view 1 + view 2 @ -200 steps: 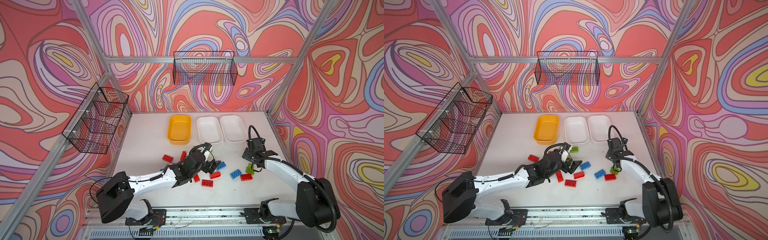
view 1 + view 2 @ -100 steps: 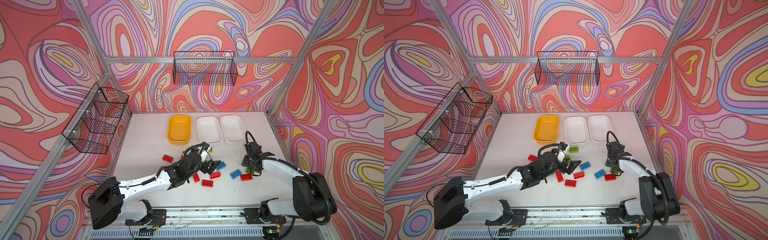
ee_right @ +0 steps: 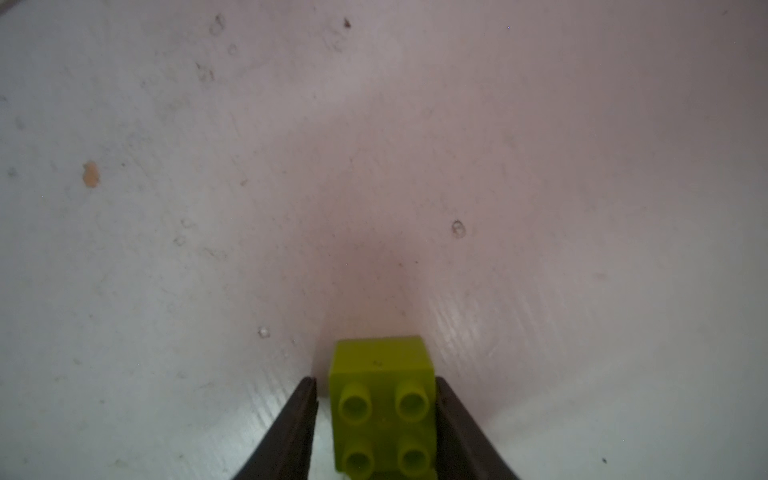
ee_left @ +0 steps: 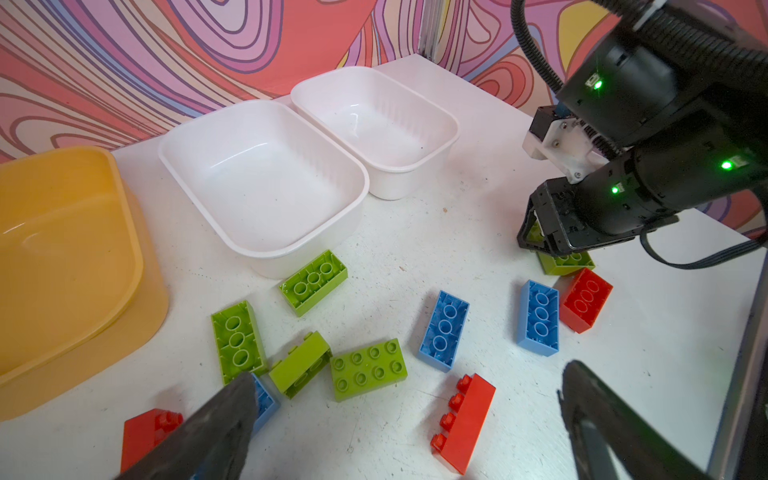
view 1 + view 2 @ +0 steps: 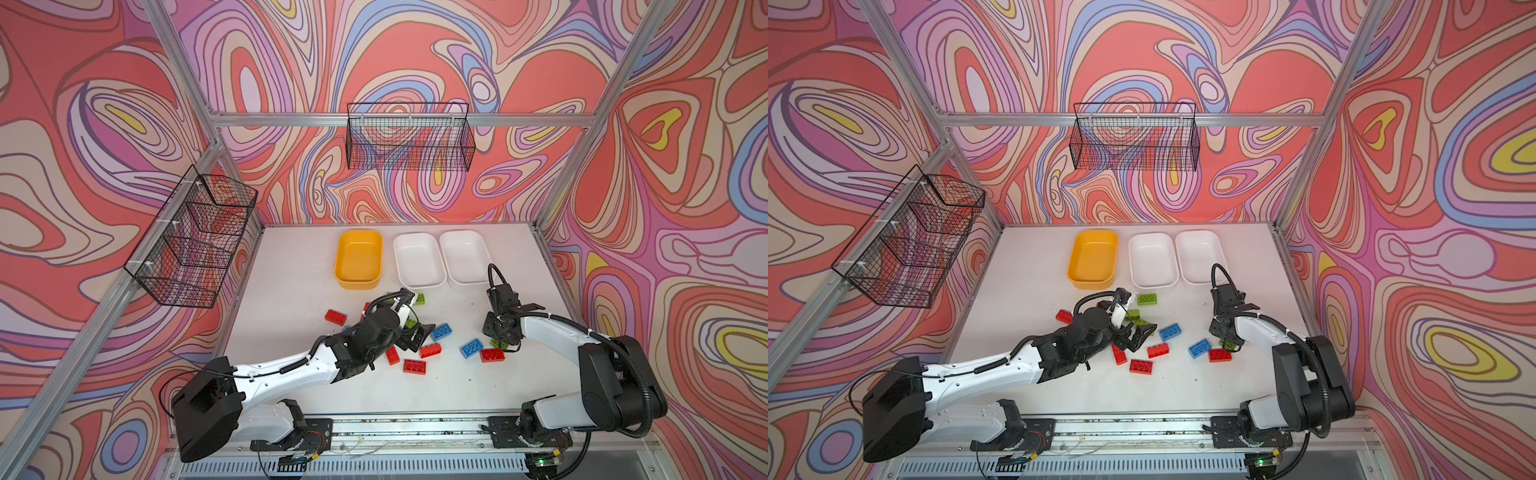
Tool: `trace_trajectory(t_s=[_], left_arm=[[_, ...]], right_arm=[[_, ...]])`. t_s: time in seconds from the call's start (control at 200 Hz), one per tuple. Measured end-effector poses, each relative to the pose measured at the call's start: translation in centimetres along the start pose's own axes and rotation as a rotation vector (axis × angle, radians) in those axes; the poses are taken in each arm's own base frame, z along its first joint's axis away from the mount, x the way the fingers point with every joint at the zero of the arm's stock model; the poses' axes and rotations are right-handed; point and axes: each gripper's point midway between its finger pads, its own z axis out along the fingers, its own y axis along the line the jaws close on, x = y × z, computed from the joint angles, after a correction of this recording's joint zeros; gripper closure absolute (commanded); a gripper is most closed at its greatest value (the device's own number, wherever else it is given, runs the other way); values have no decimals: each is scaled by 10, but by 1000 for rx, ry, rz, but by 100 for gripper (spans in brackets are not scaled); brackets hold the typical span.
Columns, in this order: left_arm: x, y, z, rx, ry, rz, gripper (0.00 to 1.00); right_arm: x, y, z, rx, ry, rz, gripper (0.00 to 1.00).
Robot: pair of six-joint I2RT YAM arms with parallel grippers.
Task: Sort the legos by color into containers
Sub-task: 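Close the right gripper on the small lime-green brick, then carry the lime-green brick with the right gripper over the farther white tray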
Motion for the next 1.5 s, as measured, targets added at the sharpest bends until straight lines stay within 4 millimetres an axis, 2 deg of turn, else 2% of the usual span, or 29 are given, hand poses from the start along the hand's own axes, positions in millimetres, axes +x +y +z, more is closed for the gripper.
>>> trace_trajectory(t_s=[0.245,0.426,0.586,0.681,0.806,0.866,0.931,1.006,1.061,1.197,1.287,1.392,1.502], left_arm=[[-2,3,-3,-14,-5,-3,0],[0,5,-5,-23,5,0,0],[4,9,-8,-43,26,6,0],[6,12,-10,-57,36,10,0],[6,16,-12,-75,38,12,0],[4,18,-14,-86,29,10,0],[2,20,-14,-98,23,11,0],[-1,23,-15,-116,15,14,0],[-4,25,-15,-132,5,13,0],[-10,27,-14,-146,-21,3,0],[-12,30,-12,-157,-28,-1,0],[-12,34,-8,-174,-23,-1,0],[-16,38,-5,-192,-22,-4,0]], right_arm=[[-7,6,4,-5,-4,-25,71],[-12,9,4,-6,-14,-35,73],[-28,16,-10,-24,-43,-44,73],[-56,32,-29,-67,-105,-44,73],[-105,60,-61,-145,-210,-42,73],[-127,75,-70,-172,-244,-43,73],[-148,91,-70,-190,-263,-51,73],[-170,112,-60,-205,-267,-63,73],[-185,129,-46,-216,-260,-69,73],[-213,165,4,-217,-229,-82,72],[-222,180,36,-209,-210,-89,68],[-225,191,64,-198,-187,-102,53],[-226,196,72,-208,-184,-114,28]])
